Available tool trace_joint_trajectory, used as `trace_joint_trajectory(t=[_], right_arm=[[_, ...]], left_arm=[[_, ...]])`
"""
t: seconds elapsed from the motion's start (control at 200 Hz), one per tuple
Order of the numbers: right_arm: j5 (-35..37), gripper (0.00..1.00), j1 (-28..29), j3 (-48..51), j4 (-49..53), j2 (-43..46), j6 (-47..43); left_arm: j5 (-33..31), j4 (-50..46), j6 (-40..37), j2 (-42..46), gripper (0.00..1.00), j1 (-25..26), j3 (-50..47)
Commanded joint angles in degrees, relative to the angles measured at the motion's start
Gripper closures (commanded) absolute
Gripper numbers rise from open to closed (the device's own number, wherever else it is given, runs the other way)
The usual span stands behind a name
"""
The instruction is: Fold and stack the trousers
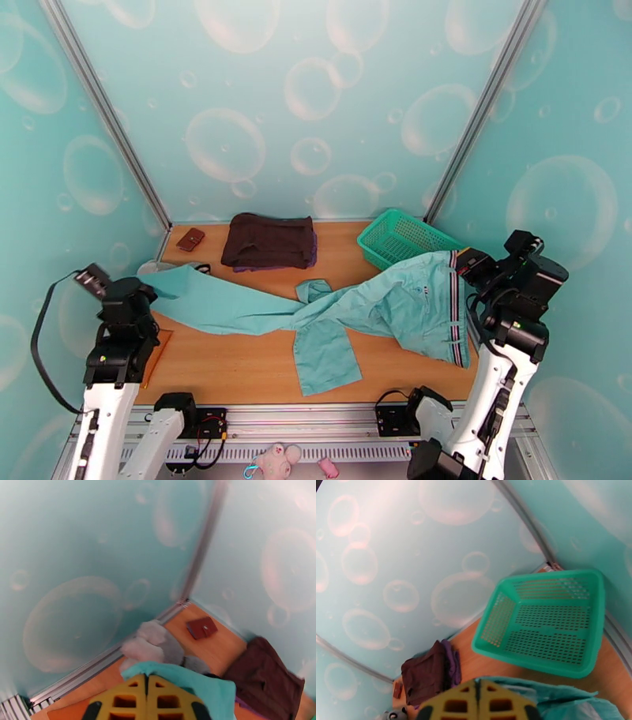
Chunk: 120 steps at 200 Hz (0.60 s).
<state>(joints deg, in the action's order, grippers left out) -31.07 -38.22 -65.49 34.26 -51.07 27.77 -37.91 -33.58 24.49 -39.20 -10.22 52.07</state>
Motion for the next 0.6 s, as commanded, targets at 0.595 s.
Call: trace_joint_trajectory(t=[0.595], right_arm=[[20.17, 1.00, -3.11, 1.59, -3.50, -7.32, 0.31]], left_arm=[[27.88, 10.88, 12.89, -17.62, 1.00, -29.73, -11.36]])
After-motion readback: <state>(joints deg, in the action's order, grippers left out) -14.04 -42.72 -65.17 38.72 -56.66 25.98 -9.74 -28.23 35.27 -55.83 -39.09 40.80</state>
